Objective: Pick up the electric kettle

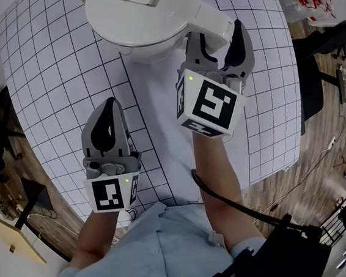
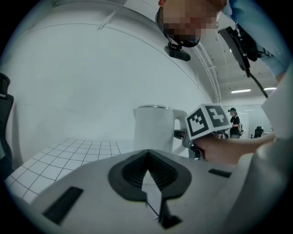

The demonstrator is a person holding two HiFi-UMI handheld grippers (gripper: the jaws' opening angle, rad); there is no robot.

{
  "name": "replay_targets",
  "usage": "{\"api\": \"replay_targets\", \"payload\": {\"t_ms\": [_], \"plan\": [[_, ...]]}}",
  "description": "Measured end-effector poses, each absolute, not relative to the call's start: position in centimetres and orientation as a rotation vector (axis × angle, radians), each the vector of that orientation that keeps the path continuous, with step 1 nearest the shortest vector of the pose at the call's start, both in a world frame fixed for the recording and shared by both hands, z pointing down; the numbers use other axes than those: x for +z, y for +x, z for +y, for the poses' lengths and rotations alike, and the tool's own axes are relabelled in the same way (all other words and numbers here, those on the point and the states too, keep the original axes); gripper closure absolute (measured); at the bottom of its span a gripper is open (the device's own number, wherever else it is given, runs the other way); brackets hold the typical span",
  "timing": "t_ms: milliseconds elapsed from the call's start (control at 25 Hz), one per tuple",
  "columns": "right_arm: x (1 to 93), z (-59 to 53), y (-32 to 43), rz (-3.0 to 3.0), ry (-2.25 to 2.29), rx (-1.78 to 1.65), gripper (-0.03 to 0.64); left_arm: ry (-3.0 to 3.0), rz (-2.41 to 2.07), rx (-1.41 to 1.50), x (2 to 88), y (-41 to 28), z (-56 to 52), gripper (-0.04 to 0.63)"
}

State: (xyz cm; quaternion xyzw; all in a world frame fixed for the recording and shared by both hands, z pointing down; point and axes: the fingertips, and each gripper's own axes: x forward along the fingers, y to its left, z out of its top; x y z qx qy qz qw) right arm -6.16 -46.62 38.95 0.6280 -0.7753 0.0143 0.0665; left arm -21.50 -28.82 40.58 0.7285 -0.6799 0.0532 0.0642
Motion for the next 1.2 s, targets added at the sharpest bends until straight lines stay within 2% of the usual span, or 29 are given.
{"api": "replay_targets", "payload": {"t_ms": [240,480,560,800,1200], "plan": [[38.8,-47.4,-6.4,-2.336,1.886,0.024,0.379,2.184,-2.062,0.167,40.6,-21.7,-28.8,0.595],[38.9,-47.6,-7.4,-2.357,1.867,0.019,0.485,2.165,-2.085,0.170,40.8,-22.4,-28.6,0.595],[39.0,-47.7,-7.8,-2.384,1.848,0.046,0.546,2.156,-2.097,0.170,40.7,-22.7,-28.6,0.595],[38.5,-48.3,-7.6,-2.387,1.871,0.032,0.563,2.146,-2.129,0.169,40.0,-23.4,-28.6,0.595],[32.5,-48.3,-6.3,-2.458,1.942,-0.026,0.568,2.173,-2.168,0.153,37.7,-22.9,-27.1,0.595]]}}
